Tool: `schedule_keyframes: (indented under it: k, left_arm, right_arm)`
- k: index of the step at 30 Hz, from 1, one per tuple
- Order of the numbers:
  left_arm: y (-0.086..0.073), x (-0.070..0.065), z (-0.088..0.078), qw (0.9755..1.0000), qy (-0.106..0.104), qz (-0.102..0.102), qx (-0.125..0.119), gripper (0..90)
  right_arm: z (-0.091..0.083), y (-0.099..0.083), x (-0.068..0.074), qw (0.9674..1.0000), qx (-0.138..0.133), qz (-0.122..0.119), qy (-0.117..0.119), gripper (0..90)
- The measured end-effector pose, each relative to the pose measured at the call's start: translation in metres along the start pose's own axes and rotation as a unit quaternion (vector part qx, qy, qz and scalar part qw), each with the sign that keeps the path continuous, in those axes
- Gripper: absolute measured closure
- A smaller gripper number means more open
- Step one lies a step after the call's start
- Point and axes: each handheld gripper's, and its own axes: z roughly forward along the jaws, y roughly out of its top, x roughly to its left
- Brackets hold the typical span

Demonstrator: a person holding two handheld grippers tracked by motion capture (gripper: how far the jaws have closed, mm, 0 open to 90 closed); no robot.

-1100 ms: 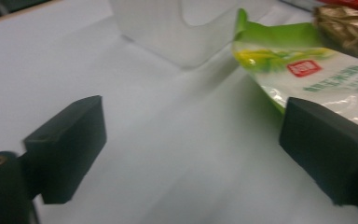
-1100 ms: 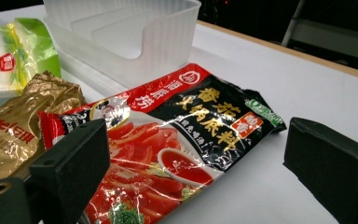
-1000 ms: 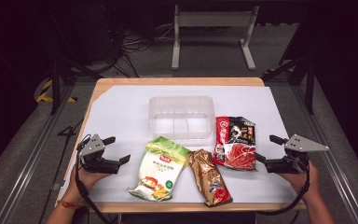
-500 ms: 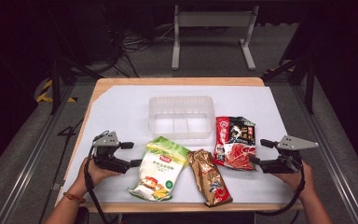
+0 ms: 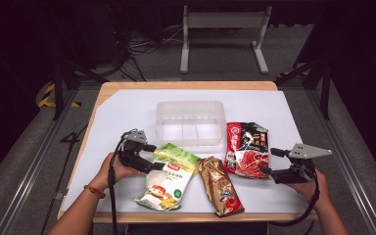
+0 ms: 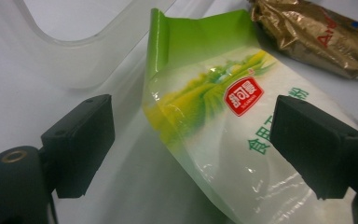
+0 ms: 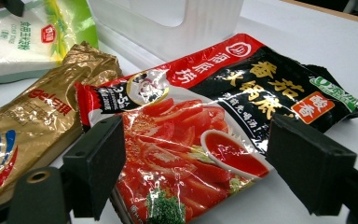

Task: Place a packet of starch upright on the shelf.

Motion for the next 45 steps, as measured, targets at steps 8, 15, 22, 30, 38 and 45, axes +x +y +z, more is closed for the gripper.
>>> schedule_keyframes:
  k: [8, 15, 22, 30, 38, 45]
  left_arm:
    - [0.003, 0.004, 0.019, 0.9982, -0.053, -0.007, 0.028, 14.0]
    - [0.004, 0.002, 0.025, 0.9927, -0.118, 0.0, 0.028, 34.6]
    - [0.002, -0.001, 0.018, 0.9943, -0.106, 0.011, 0.011, 74.7]
    - [0.0, -0.012, 0.009, 0.997, -0.074, 0.021, -0.003, 87.9]
    - [-0.002, -0.022, -0.01, 0.998, -0.036, 0.035, -0.037, 89.0]
    - [0.003, -0.037, -0.031, 0.9948, -0.014, 0.064, -0.078, 89.1]
  right_arm:
    - [0.002, 0.0, 0.002, 0.9999, 0.006, -0.007, 0.006, 21.3]
    - [0.002, 0.0, 0.001, 0.9999, 0.006, 0.002, 0.009, 21.1]
    - [0.003, 0.0, 0.001, 0.9999, 0.006, 0.001, 0.01, 19.9]
    - [0.001, 0.0, 0.0, 1.0, 0.001, 0.0, 0.004, 19.9]
    - [0.002, 0.0, 0.0, 1.0, 0.002, 0.002, 0.003, 19.4]
    - [0.001, 0.0, -0.001, 1.0, 0.0, 0.004, 0.001, 20.2]
